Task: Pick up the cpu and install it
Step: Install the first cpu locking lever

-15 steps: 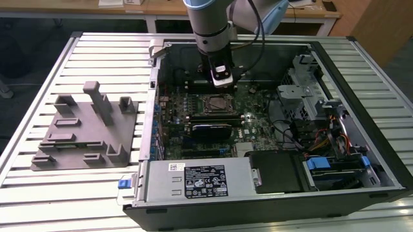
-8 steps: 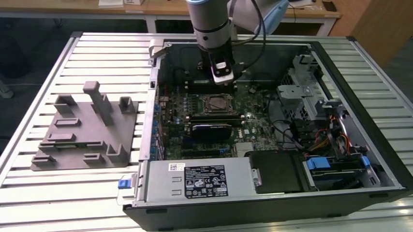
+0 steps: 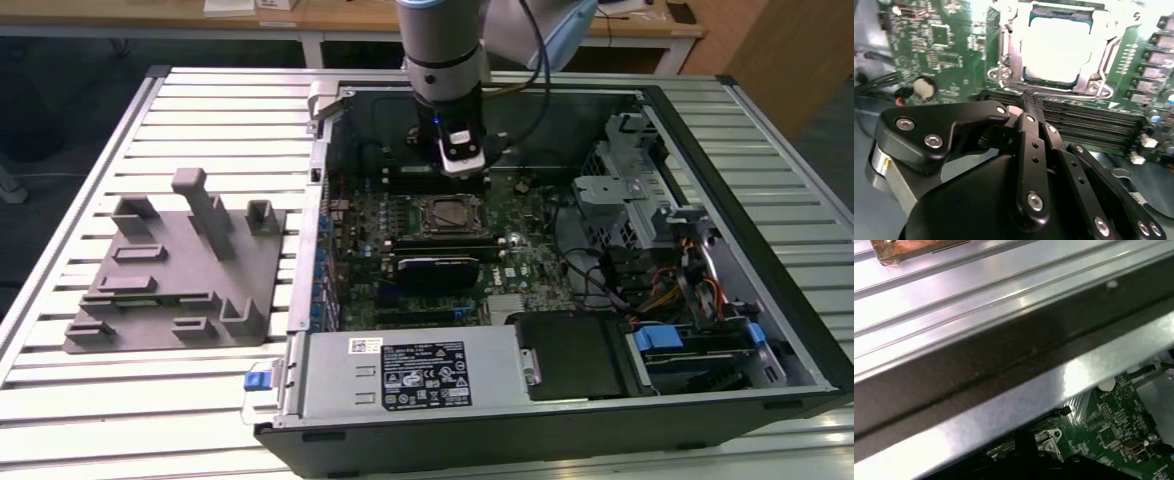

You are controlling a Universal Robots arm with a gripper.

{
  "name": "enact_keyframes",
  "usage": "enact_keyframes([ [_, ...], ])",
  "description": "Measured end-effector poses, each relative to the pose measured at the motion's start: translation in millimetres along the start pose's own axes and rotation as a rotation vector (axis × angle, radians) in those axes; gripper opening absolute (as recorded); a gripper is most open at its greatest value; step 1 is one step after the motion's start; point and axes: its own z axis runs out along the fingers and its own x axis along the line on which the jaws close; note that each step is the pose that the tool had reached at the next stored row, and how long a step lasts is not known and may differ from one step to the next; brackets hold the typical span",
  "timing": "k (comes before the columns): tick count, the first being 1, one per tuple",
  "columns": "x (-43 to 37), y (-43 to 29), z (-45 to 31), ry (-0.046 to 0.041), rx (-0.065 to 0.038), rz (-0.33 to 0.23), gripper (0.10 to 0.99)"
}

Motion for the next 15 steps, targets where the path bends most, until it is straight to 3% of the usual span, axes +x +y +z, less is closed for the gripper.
enact_keyframes([
  [3, -4.1, -3.1, 0.2, 0.0256, 0.013, 0.003, 0.106],
  [9, -13.2, -13.4, -0.4, 0.0519, 0.029, 0.005, 0.106],
  [11, -15.0, -14.6, -0.1, 0.0584, 0.044, 0.005, 0.106],
  [15, -18.0, -15.8, 0.1, 0.0684, 0.082, 0.002, 0.106],
])
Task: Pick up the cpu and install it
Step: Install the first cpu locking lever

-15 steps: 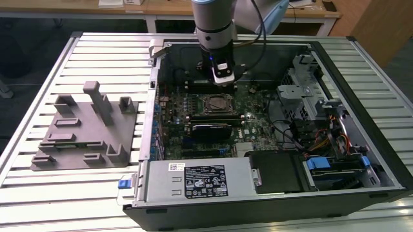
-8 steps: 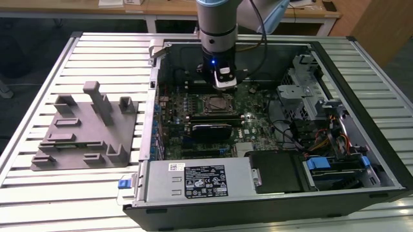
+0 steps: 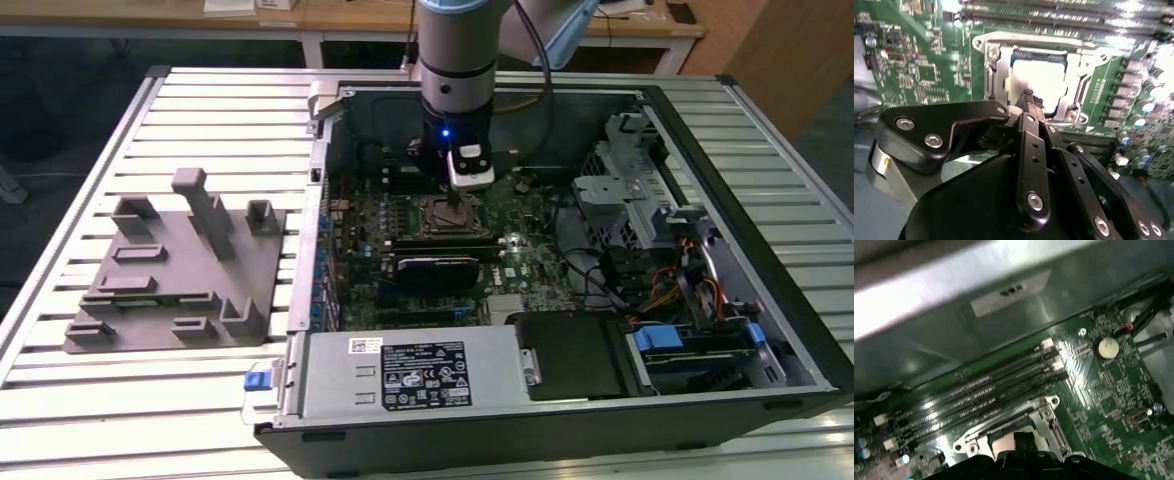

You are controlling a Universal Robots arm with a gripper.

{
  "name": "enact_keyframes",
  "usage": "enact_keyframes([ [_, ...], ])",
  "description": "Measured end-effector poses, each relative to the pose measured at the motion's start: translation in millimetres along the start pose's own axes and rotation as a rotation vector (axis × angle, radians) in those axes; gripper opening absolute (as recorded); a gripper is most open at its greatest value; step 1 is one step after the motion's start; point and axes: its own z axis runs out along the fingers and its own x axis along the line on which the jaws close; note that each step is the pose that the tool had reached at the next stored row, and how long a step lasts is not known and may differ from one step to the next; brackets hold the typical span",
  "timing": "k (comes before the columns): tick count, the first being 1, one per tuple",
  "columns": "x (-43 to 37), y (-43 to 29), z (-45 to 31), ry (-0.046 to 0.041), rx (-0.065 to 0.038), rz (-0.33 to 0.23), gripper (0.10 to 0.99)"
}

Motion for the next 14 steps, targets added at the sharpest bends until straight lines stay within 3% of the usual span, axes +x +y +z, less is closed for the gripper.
enact_keyframes([
  [1, -0.9, -1.2, -0.1, 0.0023, 0.007, 0.0, 0.106],
  [5, -5.4, -8.6, -0.2, 0.0081, 0.019, 0.0, 0.106],
  [12, -6.2, -10.1, -0.6, 0.0093, 0.02, -0.001, 0.106],
  [14, -6.4, -9.7, -4.5, 0.0093, 0.02, 0.0, 0.106],
])
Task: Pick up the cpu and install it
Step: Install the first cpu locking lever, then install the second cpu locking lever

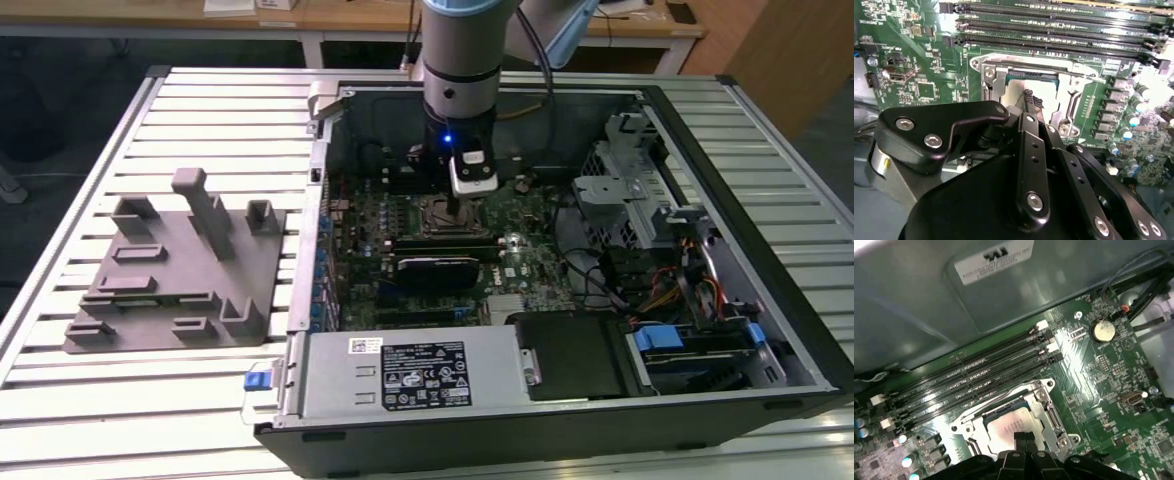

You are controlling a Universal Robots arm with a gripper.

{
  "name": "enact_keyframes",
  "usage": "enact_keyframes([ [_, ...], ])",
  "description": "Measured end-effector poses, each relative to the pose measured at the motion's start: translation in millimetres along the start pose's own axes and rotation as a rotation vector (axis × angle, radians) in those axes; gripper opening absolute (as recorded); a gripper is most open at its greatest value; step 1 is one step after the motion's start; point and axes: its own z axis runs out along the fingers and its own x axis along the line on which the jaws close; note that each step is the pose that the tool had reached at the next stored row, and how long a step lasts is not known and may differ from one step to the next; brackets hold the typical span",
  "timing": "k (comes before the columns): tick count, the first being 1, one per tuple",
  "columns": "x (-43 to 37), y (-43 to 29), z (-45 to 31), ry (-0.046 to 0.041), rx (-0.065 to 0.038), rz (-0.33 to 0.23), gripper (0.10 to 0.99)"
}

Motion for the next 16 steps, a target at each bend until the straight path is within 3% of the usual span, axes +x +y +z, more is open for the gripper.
enact_keyframes([
  [5, -0.6, 0.8, -12.1, 0.0, 0.0, 0.0, 0.106],
  [16, -0.7, 1.0, -15.1, -0.0003, 0.001, 0.0, 0.106],
])
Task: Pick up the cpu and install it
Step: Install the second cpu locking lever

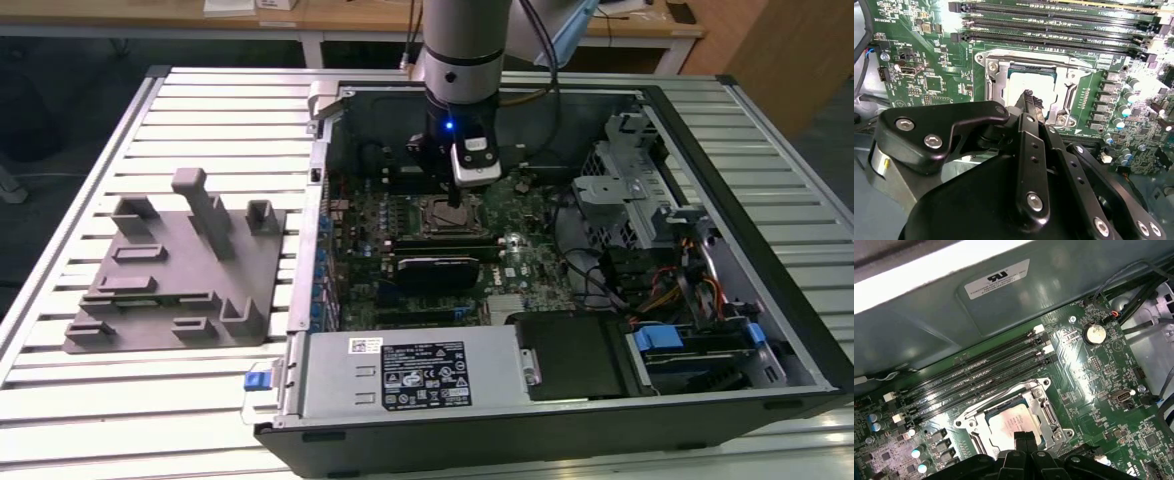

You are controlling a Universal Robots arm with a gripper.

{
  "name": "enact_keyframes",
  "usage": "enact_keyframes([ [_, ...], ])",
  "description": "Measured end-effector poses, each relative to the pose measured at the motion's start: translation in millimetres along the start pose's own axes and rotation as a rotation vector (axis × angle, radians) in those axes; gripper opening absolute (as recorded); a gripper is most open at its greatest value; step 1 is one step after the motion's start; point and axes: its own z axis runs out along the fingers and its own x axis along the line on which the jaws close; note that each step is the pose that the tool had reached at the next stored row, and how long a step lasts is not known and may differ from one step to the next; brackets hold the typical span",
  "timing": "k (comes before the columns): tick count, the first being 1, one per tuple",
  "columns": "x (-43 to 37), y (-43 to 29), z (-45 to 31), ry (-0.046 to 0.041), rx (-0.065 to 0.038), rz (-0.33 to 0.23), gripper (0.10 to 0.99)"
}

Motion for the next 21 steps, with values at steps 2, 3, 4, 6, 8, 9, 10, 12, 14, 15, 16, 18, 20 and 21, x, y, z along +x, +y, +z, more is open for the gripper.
enact_keyframes([
  [2, -0.1, 0.1, -1.6, -0.0006, 0.002, 0.0, 0.106],
  [3, -0.1, 0.2, -2.0, -0.0008, 0.002, 0.0, 0.106],
  [4, -0.1, 0.2, -2.1, -0.0009, 0.002, -0.001, 0.106],
  [6, -0.1, -0.1, -2.2, -0.001, 0.002, -0.001, 0.106],
  [8, -0.7, -1.1, -2.3, -0.001, 0.002, -0.001, 0.106],
  [9, -1.2, -2.2, -2.3, -0.001, 0.002, -0.001, 0.106],
  [10, -1.9, -3.5, -2.4, -0.001, 0.002, -0.001, 0.106],
  [12, -3.6, -7.0, -2.5, -0.001, 0.002, -0.001, 0.106],
  [14, -5.5, -10.9, -2.6, -0.001, 0.002, -0.001, 0.106],
  [15, -6.5, -13.0, -2.7, -0.001, 0.002, -0.001, 0.106],
  [16, -7.4, -15.0, -2.8, -0.001, 0.002, -0.001, 0.106],
  [18, -9.3, -18.8, -2.9, -0.0011, 0.002, -0.001, 0.106],
  [20, -11.0, -22.4, -3.1, -0.001, 0.002, -0.001, 0.106],
  [21, -11.8, -24.1, -3.2, -0.001, 0.002, -0.001, 0.106],
])
